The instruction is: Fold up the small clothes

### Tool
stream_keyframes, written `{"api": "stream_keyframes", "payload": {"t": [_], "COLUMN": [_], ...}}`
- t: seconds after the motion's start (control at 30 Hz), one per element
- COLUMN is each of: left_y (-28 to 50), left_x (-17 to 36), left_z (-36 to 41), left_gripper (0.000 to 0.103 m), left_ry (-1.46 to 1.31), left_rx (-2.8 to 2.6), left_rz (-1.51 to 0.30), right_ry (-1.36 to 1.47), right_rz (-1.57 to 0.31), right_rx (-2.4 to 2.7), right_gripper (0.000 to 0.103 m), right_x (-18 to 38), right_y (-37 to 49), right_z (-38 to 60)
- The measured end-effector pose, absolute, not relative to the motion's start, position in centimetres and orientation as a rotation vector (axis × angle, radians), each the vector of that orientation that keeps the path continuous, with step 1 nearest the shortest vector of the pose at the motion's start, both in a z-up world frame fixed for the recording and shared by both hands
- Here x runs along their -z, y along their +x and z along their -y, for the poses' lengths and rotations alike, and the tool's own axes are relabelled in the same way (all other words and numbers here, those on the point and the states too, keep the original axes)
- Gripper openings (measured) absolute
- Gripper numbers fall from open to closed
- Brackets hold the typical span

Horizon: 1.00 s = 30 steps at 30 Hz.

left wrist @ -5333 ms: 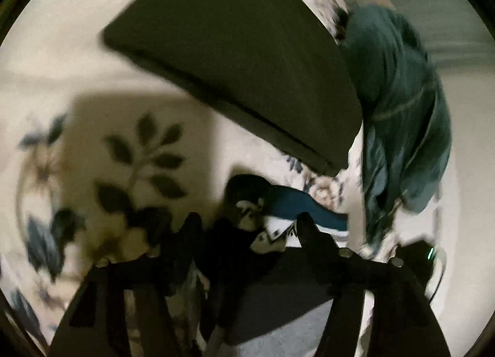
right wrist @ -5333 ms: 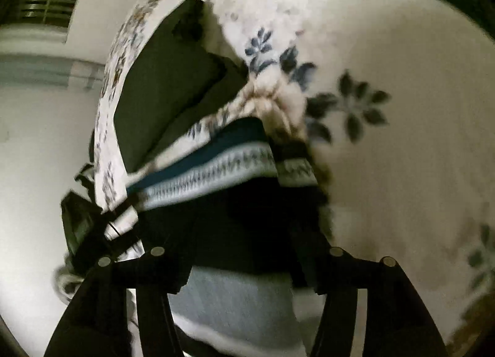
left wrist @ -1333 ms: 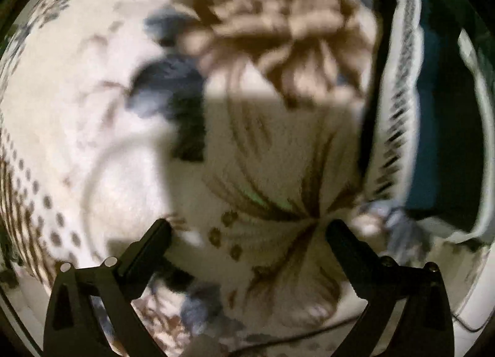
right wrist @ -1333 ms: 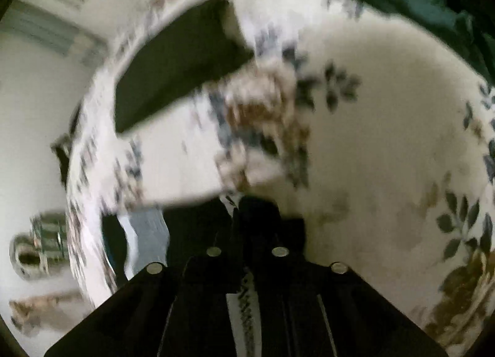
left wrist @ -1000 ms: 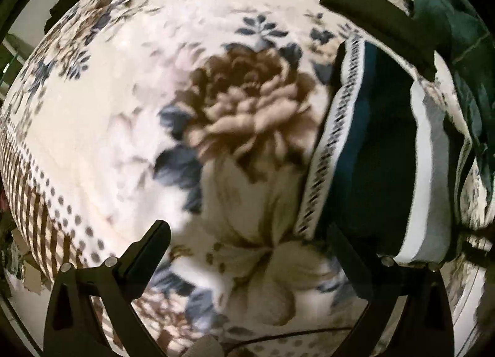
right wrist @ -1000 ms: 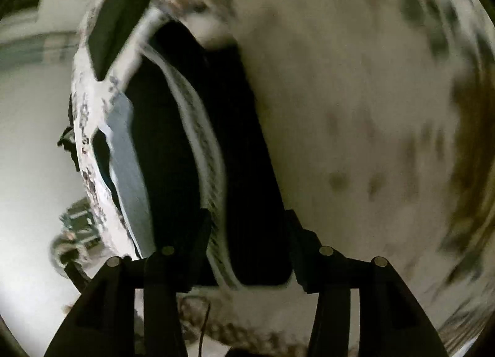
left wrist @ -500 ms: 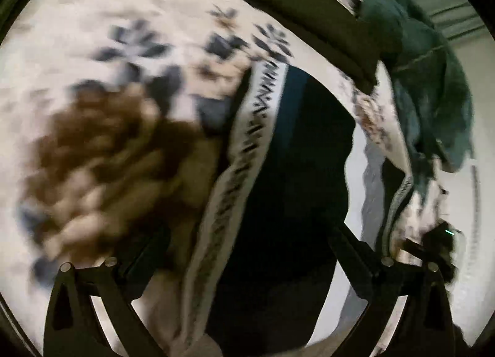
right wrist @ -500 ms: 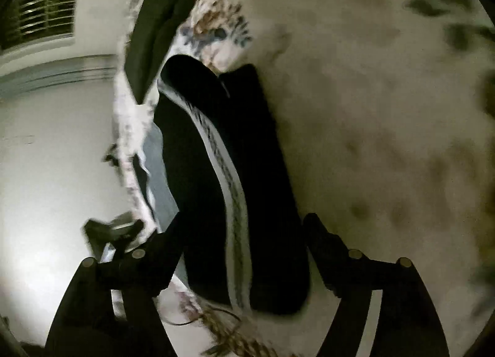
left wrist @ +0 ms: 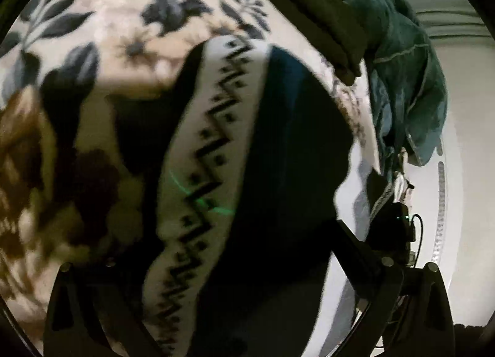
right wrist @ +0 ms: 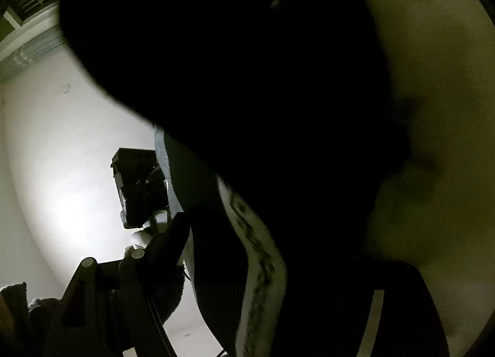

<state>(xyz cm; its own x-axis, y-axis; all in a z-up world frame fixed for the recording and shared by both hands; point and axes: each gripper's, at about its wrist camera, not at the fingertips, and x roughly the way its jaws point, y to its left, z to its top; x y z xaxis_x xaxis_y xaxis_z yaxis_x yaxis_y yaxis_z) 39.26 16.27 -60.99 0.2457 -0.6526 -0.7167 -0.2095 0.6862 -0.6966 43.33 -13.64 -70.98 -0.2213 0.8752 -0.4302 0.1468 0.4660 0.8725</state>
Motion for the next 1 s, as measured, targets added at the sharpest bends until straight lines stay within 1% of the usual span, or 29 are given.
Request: {"api": "stream_keyframes", "payload": {"t": [0.03, 0.07, 0.1, 0.13, 0.17, 0.27, 0.47, 0.57, 0.73, 0.87, 1.0], "left_y": [39.4, 39.3, 39.4, 39.5, 39.6, 40.1, 44.3, 48.7, 57.9, 66.8, 72.7], "left_x": [60.7, 60.2, 59.9, 59.6, 59.2, 57.6, 53.5, 51.1, 49.3, 49.6, 51.3], "left_z": [-16.0, -15.7, -15.7, -15.7, -15.8, -15.9, -15.9, -16.5, -17.9, -19.1, -20.8], "left_gripper": [0.099, 0.060, 0.032, 0.031, 0.025, 0.023, 0.023, 0.023, 0.023, 0.023, 0.023], "left_ry": [-0.820, -0.829, -0.827, -0.827, -0.833, -0.853, -0.847, -0.817, -0.795, -0.724, -0.673], "left_rx": [0.372, 0.391, 0.390, 0.377, 0.374, 0.372, 0.411, 0.422, 0.416, 0.395, 0.375], "left_rz": [-1.307, -1.284, -1.281, -1.279, -1.269, -1.254, -1.216, -1.186, -1.143, -1.127, -1.147], "right_ry": [0.886, 0.880, 0.878, 0.870, 0.859, 0.875, 0.828, 0.792, 0.753, 0.746, 0.745], "right_rz": [-1.666, -1.661, -1.651, -1.638, -1.623, -1.597, -1.526, -1.498, -1.440, -1.409, -1.404], "right_rx": [-0.876, -0.875, -0.861, -0.850, -0.840, -0.807, -0.795, -0.789, -0.783, -0.760, -0.729], "right_gripper": [0.069, 0.045, 0.040, 0.037, 0.034, 0.032, 0.031, 0.031, 0.031, 0.031, 0.031], "right_x": [70.7, 70.5, 70.1, 69.8, 69.1, 67.3, 61.6, 58.6, 55.0, 55.0, 56.5], "right_y": [42.8, 42.7, 42.5, 42.4, 42.2, 41.9, 44.4, 47.5, 55.2, 61.9, 67.0], "right_z": [13.7, 13.4, 13.3, 13.4, 13.6, 14.3, 14.7, 14.2, 12.5, 10.5, 8.7]}}
